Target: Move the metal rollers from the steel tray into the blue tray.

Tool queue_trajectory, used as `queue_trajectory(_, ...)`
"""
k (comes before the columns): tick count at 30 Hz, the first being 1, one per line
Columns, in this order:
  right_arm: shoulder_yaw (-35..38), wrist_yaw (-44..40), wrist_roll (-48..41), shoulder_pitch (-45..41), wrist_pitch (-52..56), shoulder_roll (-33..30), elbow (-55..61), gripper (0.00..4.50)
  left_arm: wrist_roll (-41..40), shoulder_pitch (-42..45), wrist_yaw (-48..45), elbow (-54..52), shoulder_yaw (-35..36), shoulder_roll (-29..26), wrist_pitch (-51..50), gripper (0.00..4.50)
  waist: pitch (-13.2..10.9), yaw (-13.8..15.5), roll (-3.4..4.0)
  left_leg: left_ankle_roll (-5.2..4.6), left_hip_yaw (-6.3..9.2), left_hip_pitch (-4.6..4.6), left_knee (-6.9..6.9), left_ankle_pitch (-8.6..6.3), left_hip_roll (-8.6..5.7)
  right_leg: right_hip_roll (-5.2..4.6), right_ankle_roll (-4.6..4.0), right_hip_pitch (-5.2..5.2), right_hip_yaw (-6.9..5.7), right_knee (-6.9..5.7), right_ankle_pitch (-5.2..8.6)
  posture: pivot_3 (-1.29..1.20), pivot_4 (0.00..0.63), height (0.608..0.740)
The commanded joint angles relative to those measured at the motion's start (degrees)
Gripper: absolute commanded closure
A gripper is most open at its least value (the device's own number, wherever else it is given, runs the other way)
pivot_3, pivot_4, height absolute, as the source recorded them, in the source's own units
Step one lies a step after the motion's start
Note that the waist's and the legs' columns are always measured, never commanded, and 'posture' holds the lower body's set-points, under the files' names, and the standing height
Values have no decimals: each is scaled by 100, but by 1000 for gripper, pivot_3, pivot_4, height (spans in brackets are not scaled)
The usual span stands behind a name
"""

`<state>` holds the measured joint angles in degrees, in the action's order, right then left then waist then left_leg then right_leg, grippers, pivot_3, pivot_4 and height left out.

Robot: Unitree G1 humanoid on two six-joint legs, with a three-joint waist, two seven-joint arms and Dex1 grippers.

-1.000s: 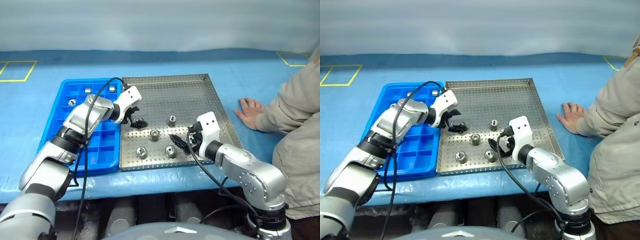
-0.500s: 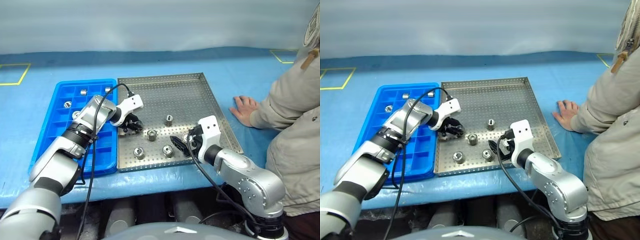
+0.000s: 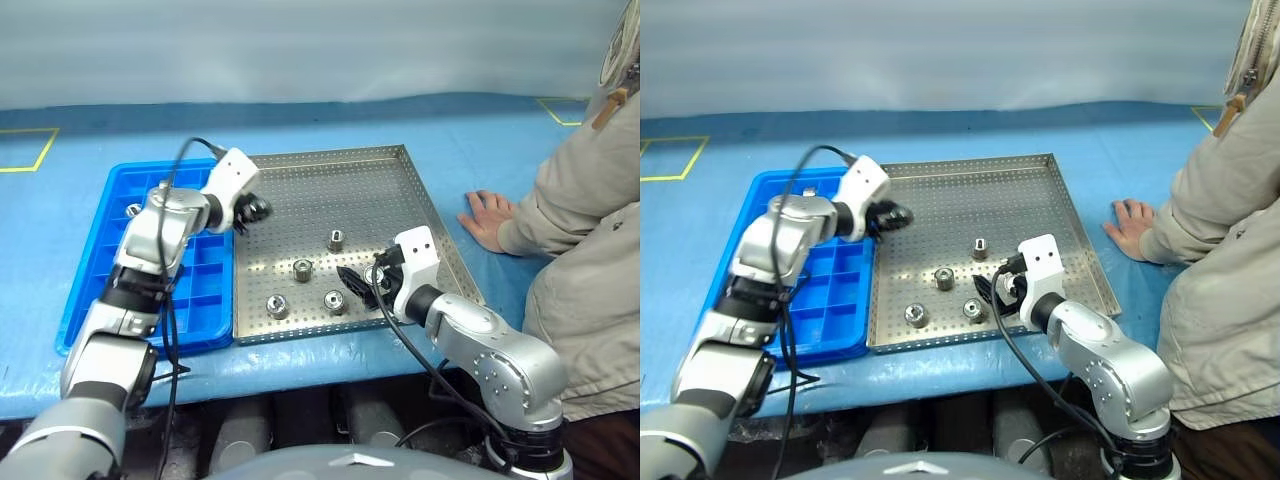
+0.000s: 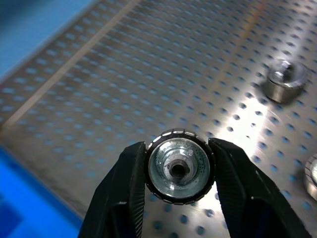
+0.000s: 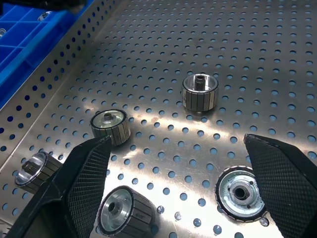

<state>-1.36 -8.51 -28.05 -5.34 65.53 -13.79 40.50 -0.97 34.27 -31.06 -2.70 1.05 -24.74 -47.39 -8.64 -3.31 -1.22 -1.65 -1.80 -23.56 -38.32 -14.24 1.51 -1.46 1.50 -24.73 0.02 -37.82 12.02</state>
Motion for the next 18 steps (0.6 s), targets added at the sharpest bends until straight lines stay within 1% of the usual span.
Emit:
queue_trajectory(1, -234, -161, 42, -159, -194, -113, 3, 0, 314, -534, 1310, -1063, 817, 337, -103, 2788, 0, 50, -2, 0, 2, -1, -2, 0, 0, 1, 0, 1, -3, -2, -1, 6, 150, 740)
queue_trajectory(4, -605, -418, 184, -350, -520, -292, -143, 0, 481, -1106, 2107, -1824, 1243, 812, -215, 2788, 0, 143, -3, 0, 1, 5, -2, 0, -2, 1, 3, 6, -3, 0, -3, 43, 150, 740)
queue_trajectory(5, -736, -530, 213, -428, -661, -332, -192, 0, 540, -1310, 2281, -2000, 1298, 904, -68, 2788, 0, 183, -3, 0, 1, 5, -4, 0, -4, 0, 7, 7, -3, 0, -5, 73, 150, 740)
queue_trajectory(9, -1382, -950, 485, -705, -1280, -514, -354, 0, 636, -1759, 3127, -2325, 1712, 1484, 172, 2788, 0, 358, -7, 0, 10, 5, -19, 0, -3, 2, 12, 16, -17, 1, -8, 107, 150, 740)
queue_trajectory(11, -1568, -1033, 604, -754, -1477, -546, -435, 0, 679, -1875, 3326, -2268, 1745, 1566, 320, 2788, 2, 443, -8, 0, 13, 5, -29, 0, -3, 2, 15, 22, -27, 0, -9, 120, 150, 740)
queue_trajectory(13, -1738, -1127, 696, -788, -1648, -548, -521, 0, 713, -1928, 3517, -1997, 1786, 1586, 443, 2788, 3, 501, -10, -1, 15, 3, -38, 1, -3, 2, 18, 24, -30, 0, -10, 120, 150, 740)
queue_trajectory(18, -1884, -1262, 796, -744, -1787, -559, -549, 0, 662, -1895, 3743, -1403, 1883, 1545, 688, 2788, 2, 552, -11, -10, 12, -2, -67, -1, -3, 0, 22, 30, -29, 2, -13, 96, 150, 740)
